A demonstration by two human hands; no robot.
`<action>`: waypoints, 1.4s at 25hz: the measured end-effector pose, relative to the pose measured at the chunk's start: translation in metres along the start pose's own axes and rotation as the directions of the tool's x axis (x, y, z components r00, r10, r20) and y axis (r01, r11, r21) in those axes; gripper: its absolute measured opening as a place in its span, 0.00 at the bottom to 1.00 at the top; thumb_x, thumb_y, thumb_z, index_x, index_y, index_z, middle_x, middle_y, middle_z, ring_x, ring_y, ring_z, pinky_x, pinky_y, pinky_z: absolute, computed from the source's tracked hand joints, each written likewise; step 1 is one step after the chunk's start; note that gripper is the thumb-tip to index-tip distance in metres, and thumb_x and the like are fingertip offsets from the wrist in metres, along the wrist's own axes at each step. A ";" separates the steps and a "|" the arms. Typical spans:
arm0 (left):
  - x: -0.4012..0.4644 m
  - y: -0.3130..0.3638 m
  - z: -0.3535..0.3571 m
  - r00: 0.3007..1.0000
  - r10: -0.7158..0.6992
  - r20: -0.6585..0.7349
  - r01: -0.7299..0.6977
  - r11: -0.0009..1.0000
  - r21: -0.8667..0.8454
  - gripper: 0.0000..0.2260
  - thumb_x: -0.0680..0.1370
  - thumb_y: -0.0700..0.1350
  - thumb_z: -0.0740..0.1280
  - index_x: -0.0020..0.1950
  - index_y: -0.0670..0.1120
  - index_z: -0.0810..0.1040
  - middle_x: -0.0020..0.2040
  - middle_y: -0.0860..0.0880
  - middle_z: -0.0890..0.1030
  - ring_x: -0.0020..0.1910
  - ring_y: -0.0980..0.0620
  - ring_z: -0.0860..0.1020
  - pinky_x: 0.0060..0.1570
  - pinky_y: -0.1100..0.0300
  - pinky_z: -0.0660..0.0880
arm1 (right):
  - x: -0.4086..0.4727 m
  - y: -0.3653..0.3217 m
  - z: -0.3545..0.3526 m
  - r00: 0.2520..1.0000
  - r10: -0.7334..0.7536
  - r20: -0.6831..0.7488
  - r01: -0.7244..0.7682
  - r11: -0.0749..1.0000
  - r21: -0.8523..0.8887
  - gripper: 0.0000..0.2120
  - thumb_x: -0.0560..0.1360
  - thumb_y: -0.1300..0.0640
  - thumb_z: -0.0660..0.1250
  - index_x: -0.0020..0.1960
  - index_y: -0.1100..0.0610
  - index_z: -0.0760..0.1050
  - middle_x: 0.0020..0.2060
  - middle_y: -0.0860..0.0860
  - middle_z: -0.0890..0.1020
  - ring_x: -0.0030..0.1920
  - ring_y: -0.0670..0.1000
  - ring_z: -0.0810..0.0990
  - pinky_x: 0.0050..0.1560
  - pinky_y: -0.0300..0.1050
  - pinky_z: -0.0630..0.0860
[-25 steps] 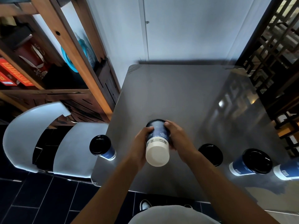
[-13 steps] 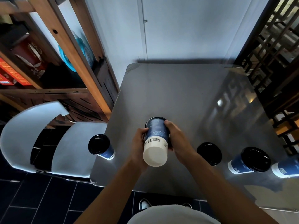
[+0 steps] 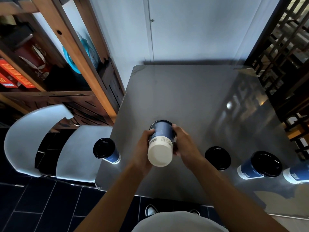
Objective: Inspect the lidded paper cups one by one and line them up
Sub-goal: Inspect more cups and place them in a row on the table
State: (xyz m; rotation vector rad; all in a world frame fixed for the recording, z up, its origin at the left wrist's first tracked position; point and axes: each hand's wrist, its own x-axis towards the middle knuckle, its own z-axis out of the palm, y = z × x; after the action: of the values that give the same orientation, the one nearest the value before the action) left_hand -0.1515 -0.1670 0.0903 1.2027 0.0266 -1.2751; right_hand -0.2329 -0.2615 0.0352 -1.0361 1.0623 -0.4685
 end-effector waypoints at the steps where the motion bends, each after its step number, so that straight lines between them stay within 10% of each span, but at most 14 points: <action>1: 0.002 -0.001 -0.002 1.000 0.002 -0.009 -0.002 0.999 -0.036 0.16 0.81 0.49 0.59 0.49 0.38 0.79 0.33 0.42 0.81 0.28 0.48 0.80 0.27 0.61 0.77 | -0.001 0.000 0.002 1.000 0.013 0.009 -0.013 1.000 0.028 0.17 0.76 0.39 0.61 0.49 0.52 0.77 0.43 0.61 0.79 0.35 0.59 0.78 0.37 0.53 0.75; 4: 0.002 -0.004 -0.002 1.000 -0.004 -0.003 0.004 0.997 -0.077 0.15 0.80 0.49 0.59 0.48 0.39 0.79 0.33 0.43 0.79 0.28 0.47 0.79 0.27 0.61 0.77 | -0.002 0.002 0.008 1.000 0.004 0.014 -0.006 0.996 0.085 0.24 0.70 0.36 0.62 0.53 0.55 0.77 0.46 0.63 0.79 0.41 0.64 0.78 0.42 0.64 0.73; 15: 0.018 -0.007 -0.004 0.988 0.092 -0.124 -0.086 0.995 0.052 0.27 0.83 0.46 0.55 0.32 0.47 0.87 0.32 0.43 0.82 0.30 0.45 0.77 0.39 0.54 0.74 | -0.001 0.004 -0.004 0.999 -0.040 -0.022 0.038 0.995 -0.096 0.12 0.81 0.44 0.58 0.48 0.50 0.75 0.37 0.54 0.79 0.33 0.53 0.76 0.26 0.38 0.68; 20: 0.012 -0.005 -0.011 0.999 -0.028 -0.029 0.030 0.998 0.056 0.20 0.81 0.51 0.59 0.52 0.37 0.82 0.43 0.35 0.81 0.33 0.43 0.80 0.34 0.56 0.80 | -0.002 0.000 0.000 0.997 -0.081 -0.014 0.079 0.992 -0.100 0.15 0.76 0.42 0.60 0.50 0.51 0.77 0.36 0.54 0.78 0.33 0.54 0.75 0.27 0.41 0.68; 27: 0.012 -0.007 -0.009 0.989 -0.001 -0.145 -0.010 0.997 -0.077 0.14 0.78 0.46 0.55 0.51 0.38 0.76 0.51 0.36 0.70 0.39 0.41 0.74 0.40 0.52 0.74 | 0.000 0.007 0.003 0.999 -0.046 0.017 0.045 0.996 0.074 0.15 0.78 0.44 0.60 0.47 0.54 0.78 0.40 0.61 0.79 0.38 0.59 0.76 0.40 0.54 0.71; 35: 0.005 -0.007 -0.005 0.999 0.036 0.034 -0.038 0.998 0.053 0.30 0.81 0.61 0.58 0.64 0.34 0.76 0.39 0.40 0.82 0.29 0.47 0.82 0.26 0.59 0.79 | 0.004 -0.001 0.000 0.999 -0.022 0.028 0.021 0.999 0.034 0.12 0.80 0.45 0.59 0.51 0.51 0.77 0.39 0.56 0.79 0.36 0.53 0.76 0.32 0.41 0.70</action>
State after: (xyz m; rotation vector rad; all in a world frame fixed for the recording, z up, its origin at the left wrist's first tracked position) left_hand -0.1523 -0.1658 0.0802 1.2229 -0.0541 -1.2693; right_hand -0.2309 -0.2650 0.0336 -1.0229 1.0161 -0.4865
